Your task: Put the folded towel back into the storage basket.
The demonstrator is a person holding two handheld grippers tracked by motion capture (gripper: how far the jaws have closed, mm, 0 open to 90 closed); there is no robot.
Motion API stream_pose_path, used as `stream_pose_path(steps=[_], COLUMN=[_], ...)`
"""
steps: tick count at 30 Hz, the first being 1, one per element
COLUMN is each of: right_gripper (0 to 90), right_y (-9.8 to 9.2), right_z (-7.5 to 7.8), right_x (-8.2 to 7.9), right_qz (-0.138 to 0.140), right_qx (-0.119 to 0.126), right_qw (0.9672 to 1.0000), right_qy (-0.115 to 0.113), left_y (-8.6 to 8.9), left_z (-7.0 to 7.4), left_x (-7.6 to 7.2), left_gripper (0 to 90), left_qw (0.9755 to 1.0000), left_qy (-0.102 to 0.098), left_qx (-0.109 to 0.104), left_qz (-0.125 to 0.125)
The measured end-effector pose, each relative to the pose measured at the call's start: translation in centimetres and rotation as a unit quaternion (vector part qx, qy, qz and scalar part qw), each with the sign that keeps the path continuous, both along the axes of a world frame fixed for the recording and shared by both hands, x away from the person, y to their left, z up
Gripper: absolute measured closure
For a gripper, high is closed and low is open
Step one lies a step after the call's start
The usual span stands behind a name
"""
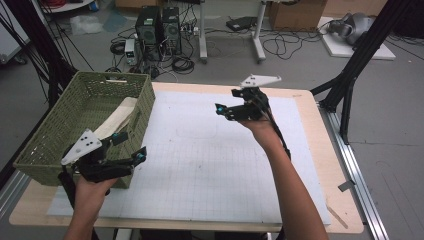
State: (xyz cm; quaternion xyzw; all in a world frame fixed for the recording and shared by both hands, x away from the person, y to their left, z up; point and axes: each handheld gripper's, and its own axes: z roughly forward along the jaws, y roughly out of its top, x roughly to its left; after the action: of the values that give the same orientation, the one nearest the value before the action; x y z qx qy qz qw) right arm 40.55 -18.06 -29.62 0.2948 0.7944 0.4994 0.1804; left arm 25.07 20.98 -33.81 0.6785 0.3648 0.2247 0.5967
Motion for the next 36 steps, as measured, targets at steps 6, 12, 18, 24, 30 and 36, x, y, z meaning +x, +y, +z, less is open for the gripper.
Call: stream_pose_path(steps=[6,12,18,24,30,36], right_gripper=[16.9,16.9,16.9,16.8,16.8,16.8], right_y=[-4.0,-8.0,-11.3,-13.1,-14.3,-14.9], right_z=[-1.6,-3.0,-4.7,-6.3,-8.1,-10.0], right_x=[-2.8,-6.0,-8.7,-11.4,-13.5,-14.8], right_qz=[-0.029,-0.065,-0.089,-0.12,-0.14,-0.165], right_qx=[-0.004,0.0,0.008,-0.001,-0.002,0.009], right_qw=[0.9996,0.9979,0.996,0.9928,0.99,0.9862], right_qy=[-0.001,-0.001,0.004,-0.009,-0.014,-0.012], left_y=[-1.9,-4.0,-5.8,-6.5,-6.8,-7.1], left_z=[-0.5,-1.4,-2.7,-4.0,-5.2,-6.0], left_x=[0.6,1.2,1.8,2.0,1.9,1.7], left_gripper=[17.6,17.6,17.6,17.3,17.3,17.3], left_qw=[0.9995,0.9976,0.9958,0.9963,0.9958,0.9956], left_qy=[0.0,-0.016,-0.03,-0.016,-0.005,-0.016], left_qx=[-0.015,-0.023,-0.019,-0.011,-0.022,-0.013], left_qz=[-0.029,-0.064,-0.084,-0.083,-0.088,-0.091])
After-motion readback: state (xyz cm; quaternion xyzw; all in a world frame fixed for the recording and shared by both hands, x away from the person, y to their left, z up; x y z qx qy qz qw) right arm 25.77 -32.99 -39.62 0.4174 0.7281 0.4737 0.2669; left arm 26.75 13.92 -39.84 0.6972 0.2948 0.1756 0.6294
